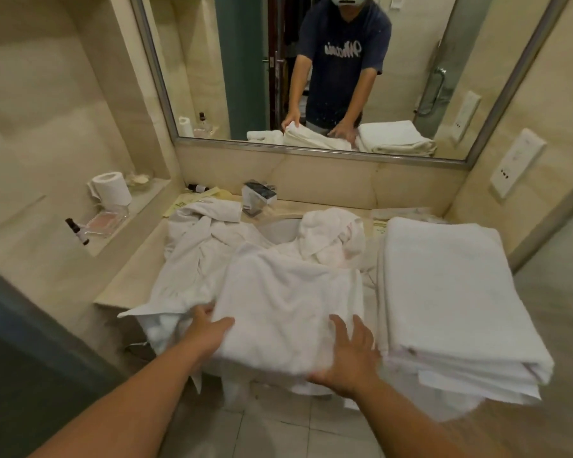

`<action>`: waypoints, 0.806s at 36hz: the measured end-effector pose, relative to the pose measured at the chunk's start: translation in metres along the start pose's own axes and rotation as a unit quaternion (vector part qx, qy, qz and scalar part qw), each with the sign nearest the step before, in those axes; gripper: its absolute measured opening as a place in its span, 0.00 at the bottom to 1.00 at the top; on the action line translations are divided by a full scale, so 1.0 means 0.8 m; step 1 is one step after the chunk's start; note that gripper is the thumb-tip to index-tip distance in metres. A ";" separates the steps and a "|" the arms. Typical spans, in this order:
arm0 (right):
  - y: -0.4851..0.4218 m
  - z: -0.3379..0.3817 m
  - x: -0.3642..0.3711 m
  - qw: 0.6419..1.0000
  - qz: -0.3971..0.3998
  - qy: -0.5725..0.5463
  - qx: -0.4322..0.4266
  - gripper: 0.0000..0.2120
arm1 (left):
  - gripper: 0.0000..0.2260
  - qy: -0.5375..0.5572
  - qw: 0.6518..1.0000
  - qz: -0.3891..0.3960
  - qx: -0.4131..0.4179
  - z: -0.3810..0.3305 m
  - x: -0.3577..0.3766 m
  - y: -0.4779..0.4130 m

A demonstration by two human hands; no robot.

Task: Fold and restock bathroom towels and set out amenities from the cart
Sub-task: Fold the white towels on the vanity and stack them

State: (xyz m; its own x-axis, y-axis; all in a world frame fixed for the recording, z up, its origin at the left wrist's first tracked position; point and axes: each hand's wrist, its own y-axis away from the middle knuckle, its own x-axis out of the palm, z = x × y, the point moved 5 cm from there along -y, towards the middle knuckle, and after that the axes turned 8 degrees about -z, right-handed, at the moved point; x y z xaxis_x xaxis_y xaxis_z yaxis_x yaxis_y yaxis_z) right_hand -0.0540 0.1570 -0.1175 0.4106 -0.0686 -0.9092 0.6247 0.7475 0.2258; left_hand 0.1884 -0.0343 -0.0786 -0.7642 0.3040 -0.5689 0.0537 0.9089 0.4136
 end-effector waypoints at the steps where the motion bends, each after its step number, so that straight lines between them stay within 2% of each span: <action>1: 0.011 0.002 0.006 1.000 0.003 0.020 -0.010 0.65 | 0.30 0.013 1.000 0.000 0.014 -0.003 -0.002 0.008; 5: 0.035 0.000 0.022 0.996 0.010 0.089 -0.012 0.65 | 0.29 0.062 0.995 0.025 0.078 -0.032 -0.009 0.031; 7: 0.041 -0.006 0.016 0.996 -0.003 0.087 0.007 0.58 | 0.28 0.099 0.990 0.050 0.089 -0.049 -0.015 0.037; 12: 0.034 -0.033 -0.013 0.997 -0.077 -0.016 0.020 0.34 | 0.17 0.220 0.963 0.152 0.033 -0.100 -0.028 0.071; 15: 0.034 -0.034 -0.043 0.981 -0.137 -0.135 0.021 0.09 | 0.13 0.283 0.946 0.156 0.023 -0.124 -0.036 0.080; 16: 0.037 -0.033 -0.056 0.971 -0.152 -0.178 0.041 0.05 | 0.14 0.308 0.938 0.160 0.017 -0.130 -0.039 0.081; 18: 0.039 -0.031 -0.085 0.945 -0.174 -0.259 0.094 0.05 | 0.19 0.363 0.913 0.187 0.007 -0.141 -0.046 0.078; 19: 0.038 -0.032 -0.096 0.921 -0.183 -0.319 0.126 0.05 | 0.22 0.375 0.904 0.207 0.012 -0.146 -0.050 0.078; 21: 0.037 -0.028 -0.121 0.847 -0.184 -0.466 0.179 0.07 | 0.30 0.357 0.902 0.237 0.050 -0.157 -0.061 0.079; 23: 0.035 -0.019 -0.153 0.779 -0.188 -0.567 0.191 0.08 | 0.38 0.317 0.909 0.247 0.106 -0.167 -0.069 0.079; 27: 0.034 0.010 -0.237 0.745 -0.215 -0.613 0.150 0.05 | 0.39 0.188 0.928 0.207 0.246 -0.196 -0.087 0.084; 29: 0.032 0.022 -0.271 0.725 -0.235 -0.633 0.136 0.06 | 0.38 0.183 0.924 0.186 0.281 -0.213 -0.096 0.084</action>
State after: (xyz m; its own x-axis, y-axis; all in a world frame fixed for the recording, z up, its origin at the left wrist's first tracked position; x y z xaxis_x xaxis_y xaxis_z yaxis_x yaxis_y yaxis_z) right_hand -0.1151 0.1794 0.0919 0.2830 -0.9536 0.1030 0.9303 0.2990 0.2124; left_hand 0.1416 -0.0453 0.1140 -0.7863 0.6014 -0.1419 0.6027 0.7970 0.0384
